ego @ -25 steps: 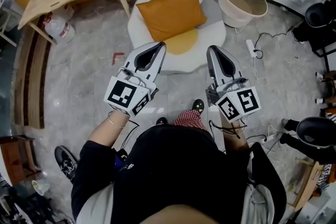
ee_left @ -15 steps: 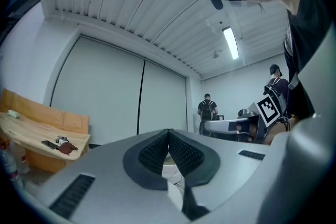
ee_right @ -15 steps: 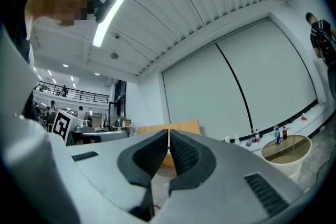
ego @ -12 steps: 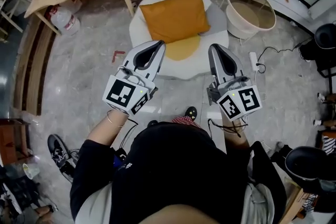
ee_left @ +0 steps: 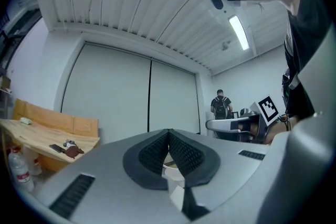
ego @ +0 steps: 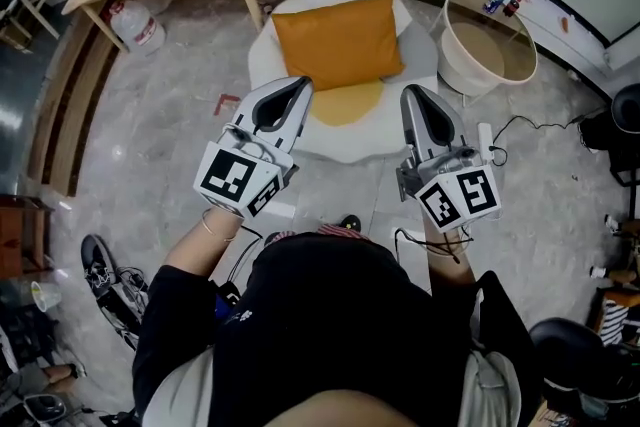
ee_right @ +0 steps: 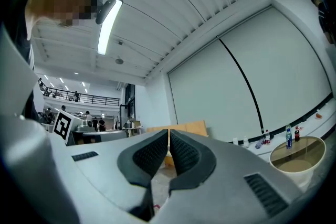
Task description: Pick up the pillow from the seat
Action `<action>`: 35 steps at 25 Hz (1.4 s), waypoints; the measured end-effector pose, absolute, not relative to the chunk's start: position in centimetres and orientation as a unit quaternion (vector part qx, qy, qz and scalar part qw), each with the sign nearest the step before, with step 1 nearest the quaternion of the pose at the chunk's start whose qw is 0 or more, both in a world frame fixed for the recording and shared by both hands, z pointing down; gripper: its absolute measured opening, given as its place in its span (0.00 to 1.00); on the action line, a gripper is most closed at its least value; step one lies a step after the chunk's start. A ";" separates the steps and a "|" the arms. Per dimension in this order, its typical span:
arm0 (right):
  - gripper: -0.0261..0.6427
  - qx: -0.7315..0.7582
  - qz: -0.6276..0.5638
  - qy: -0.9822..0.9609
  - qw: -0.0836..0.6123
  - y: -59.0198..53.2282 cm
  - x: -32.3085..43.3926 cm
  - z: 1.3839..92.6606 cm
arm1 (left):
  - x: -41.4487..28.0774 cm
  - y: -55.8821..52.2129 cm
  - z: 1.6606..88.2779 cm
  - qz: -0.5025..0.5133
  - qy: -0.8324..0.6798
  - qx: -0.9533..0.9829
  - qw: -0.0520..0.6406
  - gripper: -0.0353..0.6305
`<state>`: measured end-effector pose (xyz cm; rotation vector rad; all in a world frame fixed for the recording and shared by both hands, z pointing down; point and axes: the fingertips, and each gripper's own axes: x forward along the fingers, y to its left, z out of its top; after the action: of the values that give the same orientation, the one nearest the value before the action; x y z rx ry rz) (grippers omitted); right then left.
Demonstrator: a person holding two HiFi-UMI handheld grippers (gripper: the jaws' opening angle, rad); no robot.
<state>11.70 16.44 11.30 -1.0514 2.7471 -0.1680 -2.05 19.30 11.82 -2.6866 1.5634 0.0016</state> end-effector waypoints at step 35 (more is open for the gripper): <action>0.08 -0.335 -0.057 0.937 0.078 6.0 16.1 13.8 | 1.1 9.3 13.7 0.003 0.529 -0.849 0.015 0.07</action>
<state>16.09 5.98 13.76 -1.0026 2.8066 -0.1718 1.13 9.31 13.72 -2.6405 1.6449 0.0094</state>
